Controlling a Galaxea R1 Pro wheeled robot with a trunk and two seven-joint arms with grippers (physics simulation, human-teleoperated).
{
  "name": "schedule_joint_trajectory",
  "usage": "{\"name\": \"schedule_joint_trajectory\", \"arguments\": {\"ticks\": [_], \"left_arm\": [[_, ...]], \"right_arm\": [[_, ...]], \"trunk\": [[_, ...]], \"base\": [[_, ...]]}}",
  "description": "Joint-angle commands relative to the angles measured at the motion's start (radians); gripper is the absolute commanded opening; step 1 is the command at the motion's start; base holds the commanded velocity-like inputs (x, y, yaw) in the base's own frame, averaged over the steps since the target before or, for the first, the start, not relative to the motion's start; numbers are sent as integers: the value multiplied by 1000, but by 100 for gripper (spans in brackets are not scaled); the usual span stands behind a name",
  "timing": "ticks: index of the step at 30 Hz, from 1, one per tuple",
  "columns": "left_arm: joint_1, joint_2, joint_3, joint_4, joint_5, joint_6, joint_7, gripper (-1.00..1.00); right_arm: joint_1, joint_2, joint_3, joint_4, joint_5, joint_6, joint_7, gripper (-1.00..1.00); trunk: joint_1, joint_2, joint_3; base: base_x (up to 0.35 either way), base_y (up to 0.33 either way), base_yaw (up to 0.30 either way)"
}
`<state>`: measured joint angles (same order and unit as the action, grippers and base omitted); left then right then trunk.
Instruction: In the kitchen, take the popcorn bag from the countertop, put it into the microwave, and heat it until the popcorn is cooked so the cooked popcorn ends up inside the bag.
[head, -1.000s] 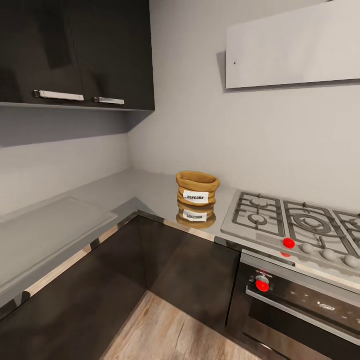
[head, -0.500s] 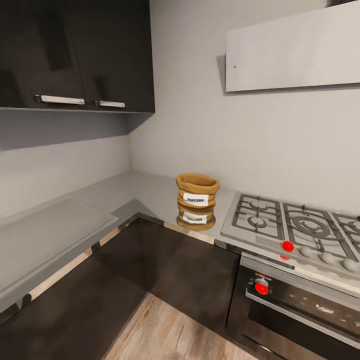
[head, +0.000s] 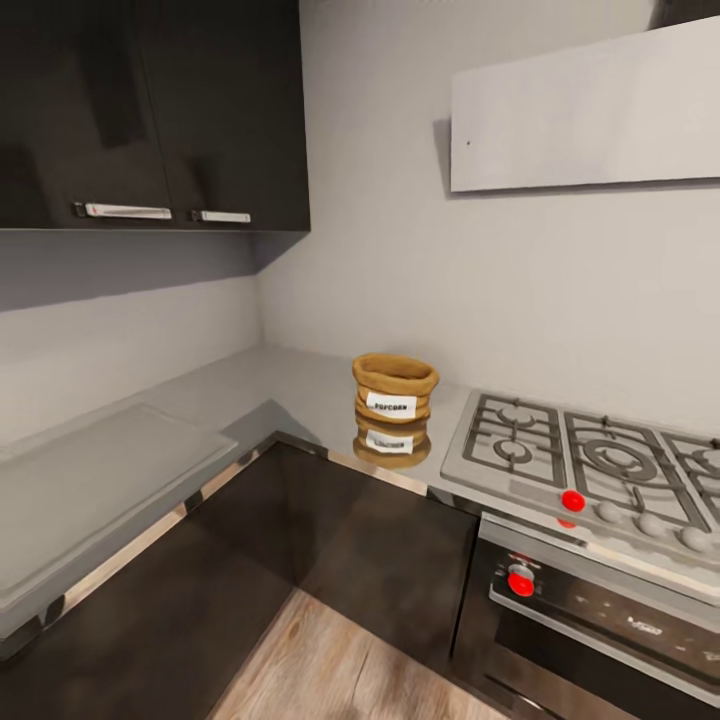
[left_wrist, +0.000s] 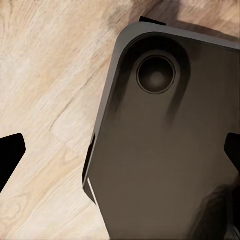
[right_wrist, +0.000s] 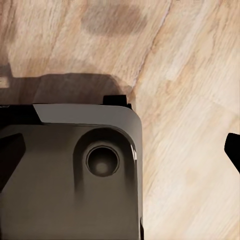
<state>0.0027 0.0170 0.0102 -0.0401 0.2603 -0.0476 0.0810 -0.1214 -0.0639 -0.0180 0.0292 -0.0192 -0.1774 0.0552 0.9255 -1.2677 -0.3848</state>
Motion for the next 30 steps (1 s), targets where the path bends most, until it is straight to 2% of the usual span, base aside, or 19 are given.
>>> {"name": "schedule_joint_trajectory", "arguments": {"ticks": [1, 30], "left_arm": [[0, 0, 1, -1, 4, -1, 2, 100], [0, 2, 1, -1, 4, 0, -4, 100]], "right_arm": [[-1, 0, -2, 3, -2, -6, 5, 100], [-1, 0, -2, 3, -2, -6, 3, 100]], "trunk": [[-4, 7, 2], [-115, 210, 93]], "base": [[0, 0, 0], [0, 0, 0]]}}
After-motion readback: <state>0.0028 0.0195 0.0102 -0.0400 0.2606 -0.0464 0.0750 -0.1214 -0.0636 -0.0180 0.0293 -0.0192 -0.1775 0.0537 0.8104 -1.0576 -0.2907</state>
